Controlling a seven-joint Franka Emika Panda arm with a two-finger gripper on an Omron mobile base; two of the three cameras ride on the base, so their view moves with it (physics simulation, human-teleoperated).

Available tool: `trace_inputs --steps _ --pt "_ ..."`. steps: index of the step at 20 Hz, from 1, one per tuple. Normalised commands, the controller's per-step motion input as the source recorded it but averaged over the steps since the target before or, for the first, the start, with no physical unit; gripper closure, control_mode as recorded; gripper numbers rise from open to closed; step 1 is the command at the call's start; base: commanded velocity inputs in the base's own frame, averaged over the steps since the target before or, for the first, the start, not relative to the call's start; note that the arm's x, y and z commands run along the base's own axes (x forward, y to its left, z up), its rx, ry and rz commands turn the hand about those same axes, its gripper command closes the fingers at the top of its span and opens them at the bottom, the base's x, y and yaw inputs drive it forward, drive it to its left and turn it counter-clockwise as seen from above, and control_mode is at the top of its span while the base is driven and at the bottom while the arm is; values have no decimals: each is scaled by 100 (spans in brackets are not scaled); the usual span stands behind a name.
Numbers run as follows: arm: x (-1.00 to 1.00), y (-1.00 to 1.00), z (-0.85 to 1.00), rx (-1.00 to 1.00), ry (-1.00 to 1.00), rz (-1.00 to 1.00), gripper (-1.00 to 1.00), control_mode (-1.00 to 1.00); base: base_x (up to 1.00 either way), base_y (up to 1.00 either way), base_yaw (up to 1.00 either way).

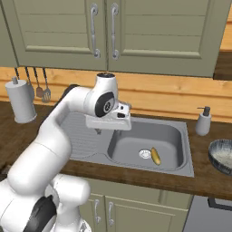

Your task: Pick the cucumber from the sink and place it in the bowl. Then pick the bowl and place it in the microwave. Then close the microwave door and press the start button.

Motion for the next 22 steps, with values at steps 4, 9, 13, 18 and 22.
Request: trace_inputs --steps 4,9,13,18,22 --pt "20 -77 -51 0 0 0 -100 -100 0 0 0" --pt "16 -67 -54 0 0 1 -100 -100 0 0 0" --pt "24 -55 -43 0 0 2 -100 -100 0 0 0" --pt "23 -40 -30 0 0 1 -100 -100 0 0 0" --pt "33 -28 -14 5 -12 9 -100 -100 0 0 0"
